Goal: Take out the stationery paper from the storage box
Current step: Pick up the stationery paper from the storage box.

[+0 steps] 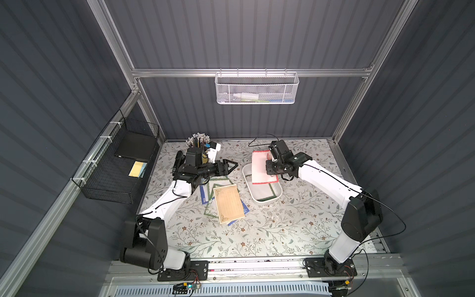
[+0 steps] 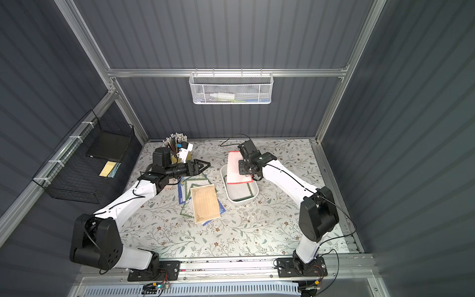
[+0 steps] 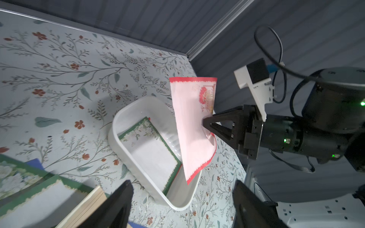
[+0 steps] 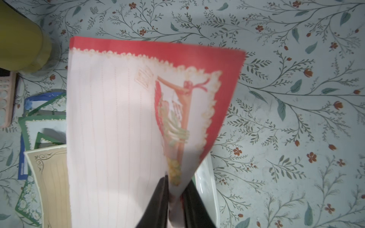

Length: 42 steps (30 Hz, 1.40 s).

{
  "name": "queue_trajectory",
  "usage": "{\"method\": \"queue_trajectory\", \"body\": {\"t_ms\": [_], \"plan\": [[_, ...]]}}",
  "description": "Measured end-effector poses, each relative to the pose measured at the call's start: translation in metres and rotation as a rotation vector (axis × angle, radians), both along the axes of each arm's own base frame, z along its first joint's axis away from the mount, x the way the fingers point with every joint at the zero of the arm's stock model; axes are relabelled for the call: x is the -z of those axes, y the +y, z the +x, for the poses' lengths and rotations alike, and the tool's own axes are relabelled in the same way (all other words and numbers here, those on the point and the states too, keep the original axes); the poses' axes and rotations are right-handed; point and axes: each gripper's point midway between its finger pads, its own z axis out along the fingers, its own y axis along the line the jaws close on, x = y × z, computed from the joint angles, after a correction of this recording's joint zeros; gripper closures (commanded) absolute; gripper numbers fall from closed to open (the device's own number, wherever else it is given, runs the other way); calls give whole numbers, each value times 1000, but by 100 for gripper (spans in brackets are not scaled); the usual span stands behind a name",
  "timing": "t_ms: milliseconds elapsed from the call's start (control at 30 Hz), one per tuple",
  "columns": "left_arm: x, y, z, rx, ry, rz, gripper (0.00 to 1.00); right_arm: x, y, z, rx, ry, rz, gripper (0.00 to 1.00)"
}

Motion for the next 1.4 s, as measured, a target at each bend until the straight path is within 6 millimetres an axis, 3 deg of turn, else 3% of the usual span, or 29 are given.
{"method": "queue_trajectory", "body": {"t_ms": [233,500,667,933,1300,1400], "plan": [[-8,-30,-9,100,-28,-47,19,-5,11,-2,-37,8,56,80],[23,-48,-8,136,46,-34,20,-15,20,-2,-61,3,94,79],[27,-49,-6,132,55,-35,24,-16,25,-5,-79,9,109,79],[29,-63,-2,151,50,-55,45,-19,45,-13,-128,13,127,79],[32,-69,0,154,53,-52,98,-19,53,-16,-143,15,128,75],[34,-68,0,150,56,-38,100,-15,52,-15,-136,21,118,68]]}}
